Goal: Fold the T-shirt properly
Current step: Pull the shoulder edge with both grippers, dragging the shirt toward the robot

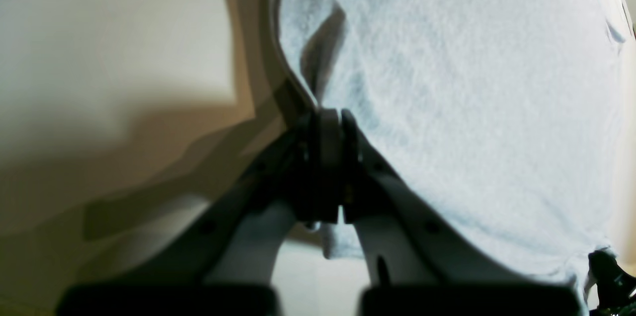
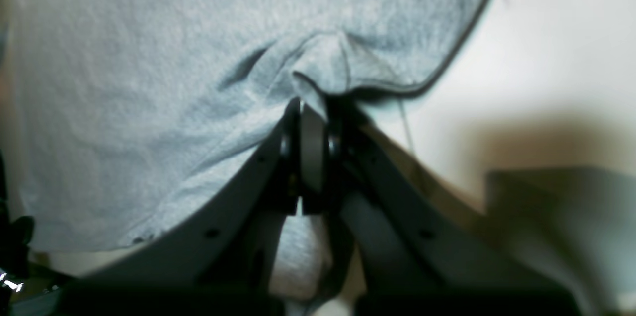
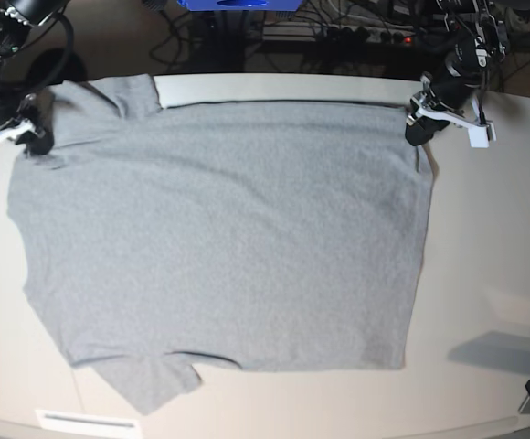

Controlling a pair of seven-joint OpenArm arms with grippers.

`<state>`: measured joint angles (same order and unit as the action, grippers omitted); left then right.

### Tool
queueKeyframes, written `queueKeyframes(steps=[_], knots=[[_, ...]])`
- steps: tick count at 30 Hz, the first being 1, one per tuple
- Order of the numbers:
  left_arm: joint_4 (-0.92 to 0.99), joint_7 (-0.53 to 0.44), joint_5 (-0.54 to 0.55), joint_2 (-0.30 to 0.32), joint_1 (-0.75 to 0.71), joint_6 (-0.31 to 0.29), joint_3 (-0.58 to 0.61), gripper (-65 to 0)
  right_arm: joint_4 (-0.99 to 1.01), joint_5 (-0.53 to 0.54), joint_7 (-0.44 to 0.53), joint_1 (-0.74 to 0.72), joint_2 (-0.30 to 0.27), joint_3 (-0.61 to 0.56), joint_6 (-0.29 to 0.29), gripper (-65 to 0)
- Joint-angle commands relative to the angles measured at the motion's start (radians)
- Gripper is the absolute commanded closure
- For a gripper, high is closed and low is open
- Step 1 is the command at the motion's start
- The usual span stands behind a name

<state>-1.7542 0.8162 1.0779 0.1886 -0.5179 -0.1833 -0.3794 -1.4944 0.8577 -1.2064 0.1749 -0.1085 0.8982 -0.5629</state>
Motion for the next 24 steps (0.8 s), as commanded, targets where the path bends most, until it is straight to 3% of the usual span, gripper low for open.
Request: queueKeyframes(steps=[1,5,9,12,19,24], knots=[[-0.02,-0.016,0.017,0.01,-0.002,-0.005,-0.003,0.0,-0.036,0.03,0.018,-0.013,-0.024,-0.012,-0.004,-0.3],[-0.06,-0.013,0.018,0.009,-0.002,-0.005,-0.003,0.0,-0.088,0.03,0.018,-0.018,-0.033,-0.035,-0.004,-0.3],[-0.12,0.05,0.018,0.004,0.02,-0.005,-0.014,0.0,-0.128,0.031,0.018,-0.019,-0.033,-0.073,-0.004,-0.3],[-0.134,0.076,0.018,-0.001,0.045,0.024,-0.014,0.0,-0.147,0.031,0.018,-0.022,-0.033,-0.095,-0.004,-0.3],[-0.132,0.079,0.121,-0.004,0.1,0.048,-0.046,0.0,-0.145,0.031,0.017,-0.061,-0.058,-0.1,-0.004,-0.3],[-0.131,0.079,0.124,-0.004,0.135,0.141,-0.082,0.0,-0.143,0.031,0.012,-0.097,-0.086,-0.1,-0.004,-0.3]])
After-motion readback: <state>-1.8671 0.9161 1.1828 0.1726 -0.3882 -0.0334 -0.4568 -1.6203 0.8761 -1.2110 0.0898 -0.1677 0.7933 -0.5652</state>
